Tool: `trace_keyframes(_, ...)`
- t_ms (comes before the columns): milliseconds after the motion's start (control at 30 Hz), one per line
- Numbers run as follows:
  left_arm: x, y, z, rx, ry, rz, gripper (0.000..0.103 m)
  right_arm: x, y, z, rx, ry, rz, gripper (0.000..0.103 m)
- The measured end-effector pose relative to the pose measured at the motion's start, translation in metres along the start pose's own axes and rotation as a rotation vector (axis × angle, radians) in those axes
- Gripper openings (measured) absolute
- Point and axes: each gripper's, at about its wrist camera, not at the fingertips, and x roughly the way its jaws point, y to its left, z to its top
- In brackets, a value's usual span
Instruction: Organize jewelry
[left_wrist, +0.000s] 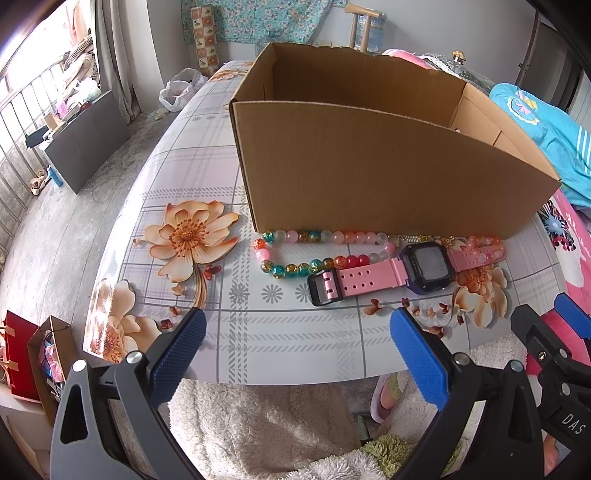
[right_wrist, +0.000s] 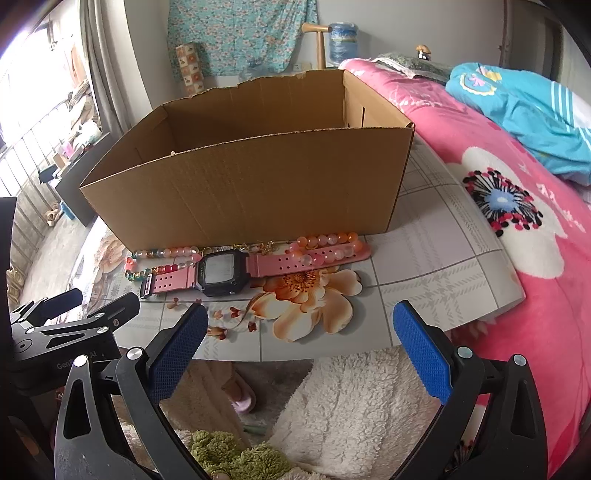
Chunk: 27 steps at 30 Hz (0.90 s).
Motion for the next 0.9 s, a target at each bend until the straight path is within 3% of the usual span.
trace_keyframes(900, 0.0004, 0.0018, -0.0005, -0.001, 0.004, -0.002, 0.097, -0.0037, 0.0032, 0.0008, -0.013, -0.014, 0.008, 0.093)
